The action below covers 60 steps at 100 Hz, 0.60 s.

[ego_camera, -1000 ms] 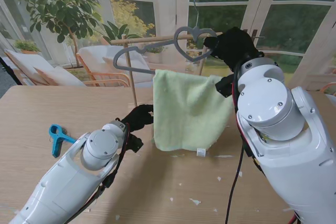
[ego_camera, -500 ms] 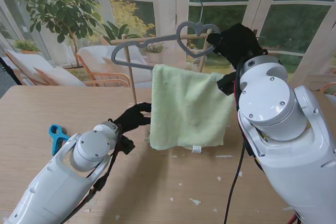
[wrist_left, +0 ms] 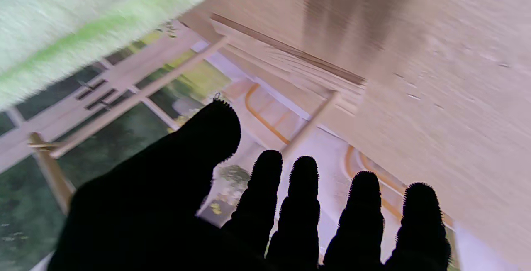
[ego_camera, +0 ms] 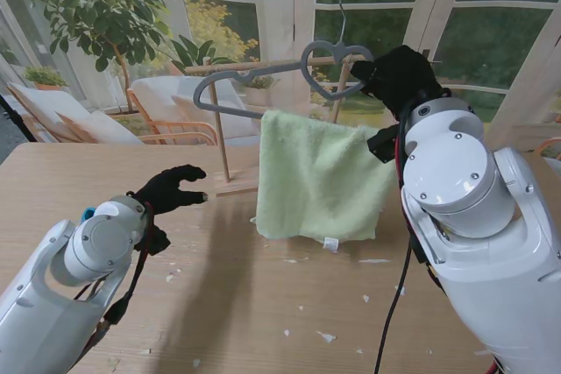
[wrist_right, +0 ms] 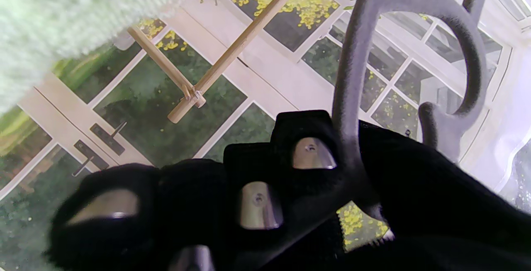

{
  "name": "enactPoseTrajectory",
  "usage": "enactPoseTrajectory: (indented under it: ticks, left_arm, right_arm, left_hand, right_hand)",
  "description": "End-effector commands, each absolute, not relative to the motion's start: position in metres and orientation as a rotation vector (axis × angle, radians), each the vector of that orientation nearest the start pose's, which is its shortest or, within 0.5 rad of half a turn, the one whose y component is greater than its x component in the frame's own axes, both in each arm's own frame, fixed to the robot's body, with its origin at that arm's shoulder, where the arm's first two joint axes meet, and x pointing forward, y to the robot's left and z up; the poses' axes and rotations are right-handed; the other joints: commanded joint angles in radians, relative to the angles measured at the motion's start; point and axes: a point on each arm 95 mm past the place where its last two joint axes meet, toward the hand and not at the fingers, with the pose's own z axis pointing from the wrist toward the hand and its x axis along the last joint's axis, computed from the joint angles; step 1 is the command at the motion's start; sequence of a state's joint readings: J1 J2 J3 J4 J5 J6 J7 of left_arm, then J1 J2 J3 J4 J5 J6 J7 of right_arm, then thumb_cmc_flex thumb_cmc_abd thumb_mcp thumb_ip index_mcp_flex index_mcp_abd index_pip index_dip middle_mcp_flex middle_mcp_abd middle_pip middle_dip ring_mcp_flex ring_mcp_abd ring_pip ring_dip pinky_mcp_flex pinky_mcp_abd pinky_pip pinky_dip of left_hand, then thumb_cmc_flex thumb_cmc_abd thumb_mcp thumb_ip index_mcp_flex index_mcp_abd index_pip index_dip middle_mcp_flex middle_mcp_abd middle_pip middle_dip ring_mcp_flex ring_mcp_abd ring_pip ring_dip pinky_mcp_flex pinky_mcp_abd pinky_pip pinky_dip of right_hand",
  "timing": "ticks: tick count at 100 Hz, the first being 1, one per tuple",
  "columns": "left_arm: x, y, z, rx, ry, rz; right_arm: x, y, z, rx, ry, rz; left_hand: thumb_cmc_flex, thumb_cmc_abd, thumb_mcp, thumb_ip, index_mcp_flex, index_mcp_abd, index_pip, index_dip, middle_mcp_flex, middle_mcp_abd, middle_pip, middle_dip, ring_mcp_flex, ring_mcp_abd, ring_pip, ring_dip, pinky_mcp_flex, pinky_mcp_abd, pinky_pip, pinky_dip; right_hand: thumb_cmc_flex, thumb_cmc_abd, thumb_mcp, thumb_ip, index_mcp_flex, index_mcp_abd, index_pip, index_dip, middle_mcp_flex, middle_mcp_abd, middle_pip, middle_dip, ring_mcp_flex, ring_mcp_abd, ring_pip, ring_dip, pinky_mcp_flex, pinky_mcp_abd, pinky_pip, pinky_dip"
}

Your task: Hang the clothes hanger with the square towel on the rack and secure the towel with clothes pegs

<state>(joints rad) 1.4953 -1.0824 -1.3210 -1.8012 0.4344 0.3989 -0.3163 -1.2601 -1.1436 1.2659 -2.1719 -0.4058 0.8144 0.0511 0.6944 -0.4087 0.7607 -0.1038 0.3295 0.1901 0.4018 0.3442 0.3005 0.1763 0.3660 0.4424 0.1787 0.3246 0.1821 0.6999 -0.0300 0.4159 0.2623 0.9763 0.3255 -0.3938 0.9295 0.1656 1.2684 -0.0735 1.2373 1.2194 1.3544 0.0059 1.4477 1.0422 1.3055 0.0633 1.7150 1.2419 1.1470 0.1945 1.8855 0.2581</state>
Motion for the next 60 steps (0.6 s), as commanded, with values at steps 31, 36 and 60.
enactPoseTrajectory:
  ticks: [31, 36, 60]
  left_arm:
    - [0.437, 0.112, -0.273, -1.887, 1.063, -1.168]
    - [0.439, 0.123, -0.278, -1.885, 1.041, -1.136]
    - [0.448, 0.162, -0.301, -1.82, 1.017, -1.004]
  right_arm:
    - [0.399, 0.021, -0.052, 1.678, 0.651, 1.851]
    - [0.399, 0.021, -0.053, 1.677, 0.653, 1.849]
    - [0.399, 0.021, -0.056, 1.682, 0.664, 1.833]
  left_hand:
    - [-0.032, 0.025, -0.019, 0.021, -0.001, -0.011, -0.009, 0.012, -0.01, 0.012, 0.003, 0.007, 0.019, 0.0, -0.041, 0.018, 0.009, 0.014, -0.007, 0.002]
    - [-0.029, 0.023, -0.016, 0.021, -0.002, -0.013, -0.006, 0.014, -0.014, 0.011, 0.005, 0.009, 0.019, 0.0, -0.043, 0.021, 0.009, 0.013, -0.006, 0.003]
    - [-0.044, 0.0, 0.017, 0.016, -0.018, -0.038, 0.013, 0.028, -0.052, -0.006, 0.014, 0.017, -0.008, -0.021, -0.055, 0.03, 0.004, -0.001, -0.003, 0.013]
  right_hand:
    - [0.034, 0.051, 0.029, 0.06, 0.065, 0.055, 0.035, 0.026, 0.093, 0.061, 0.126, 0.01, 0.003, -0.083, 0.145, 0.073, 0.104, -0.281, 0.208, 1.074]
    - [0.034, 0.052, 0.029, 0.06, 0.065, 0.055, 0.035, 0.027, 0.093, 0.061, 0.126, 0.01, 0.003, -0.083, 0.145, 0.073, 0.104, -0.281, 0.208, 1.074]
    - [0.032, 0.053, 0.03, 0.061, 0.065, 0.054, 0.034, 0.028, 0.093, 0.061, 0.126, 0.01, 0.003, -0.084, 0.145, 0.072, 0.104, -0.282, 0.208, 1.073]
